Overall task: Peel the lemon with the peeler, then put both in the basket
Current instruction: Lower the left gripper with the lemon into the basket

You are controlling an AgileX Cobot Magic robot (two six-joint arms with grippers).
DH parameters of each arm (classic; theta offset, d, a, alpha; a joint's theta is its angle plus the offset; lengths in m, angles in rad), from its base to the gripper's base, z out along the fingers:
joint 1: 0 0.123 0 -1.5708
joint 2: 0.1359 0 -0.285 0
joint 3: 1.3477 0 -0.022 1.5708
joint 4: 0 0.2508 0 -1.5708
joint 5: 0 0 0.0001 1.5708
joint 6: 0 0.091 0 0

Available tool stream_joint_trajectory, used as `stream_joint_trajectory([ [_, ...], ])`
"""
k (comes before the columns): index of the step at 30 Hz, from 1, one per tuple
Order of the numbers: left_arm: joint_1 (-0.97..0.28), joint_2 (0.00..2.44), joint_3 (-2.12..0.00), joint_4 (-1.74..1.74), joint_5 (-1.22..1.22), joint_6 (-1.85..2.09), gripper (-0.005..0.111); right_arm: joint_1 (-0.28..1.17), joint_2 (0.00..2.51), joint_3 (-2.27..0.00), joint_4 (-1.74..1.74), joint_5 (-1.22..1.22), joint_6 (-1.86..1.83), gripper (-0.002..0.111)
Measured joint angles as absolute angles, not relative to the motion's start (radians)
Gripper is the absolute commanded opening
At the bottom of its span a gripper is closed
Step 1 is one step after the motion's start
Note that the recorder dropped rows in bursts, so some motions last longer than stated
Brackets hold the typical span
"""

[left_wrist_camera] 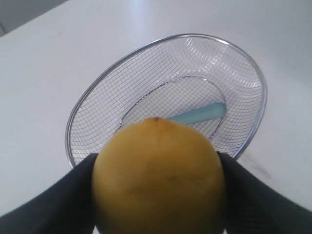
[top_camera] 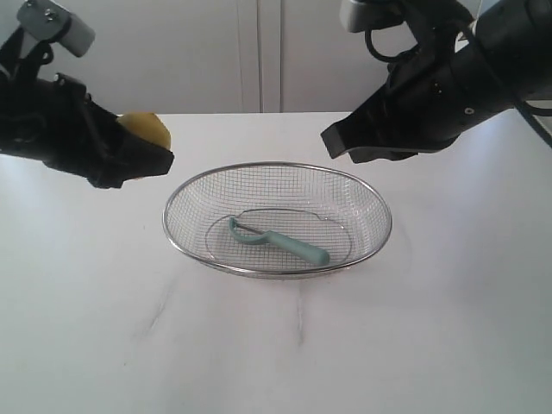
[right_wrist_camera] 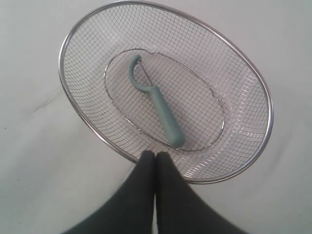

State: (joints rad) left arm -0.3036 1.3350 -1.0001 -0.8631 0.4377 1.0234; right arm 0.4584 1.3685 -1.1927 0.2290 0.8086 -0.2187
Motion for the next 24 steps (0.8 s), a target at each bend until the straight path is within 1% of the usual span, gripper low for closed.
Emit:
stream_joint_trajectory([
  [4,-0.316,1.461,-1.090,-0.775,0.449,0.945,0.000,0.458,1.368,-1.193,0.229,0.807,-0.219,0.000],
  [13,-0.472,1.705,-1.292,-0.454,0.436,0.733,0.000,0.458,1.368,-1.193,0.229,0.798,-0.219,0.000],
  [17,-0.492,1.805,-1.359,-0.386,0.403,0.673,0.000,0.458,1.368,-1.193,0.229,0.798,-0.219,0.000],
  [24,-0.503,1.909,-1.369,-0.370,0.253,0.665,0.000,0.458,1.368,-1.193,0.231,0.798,-0.219,0.000],
])
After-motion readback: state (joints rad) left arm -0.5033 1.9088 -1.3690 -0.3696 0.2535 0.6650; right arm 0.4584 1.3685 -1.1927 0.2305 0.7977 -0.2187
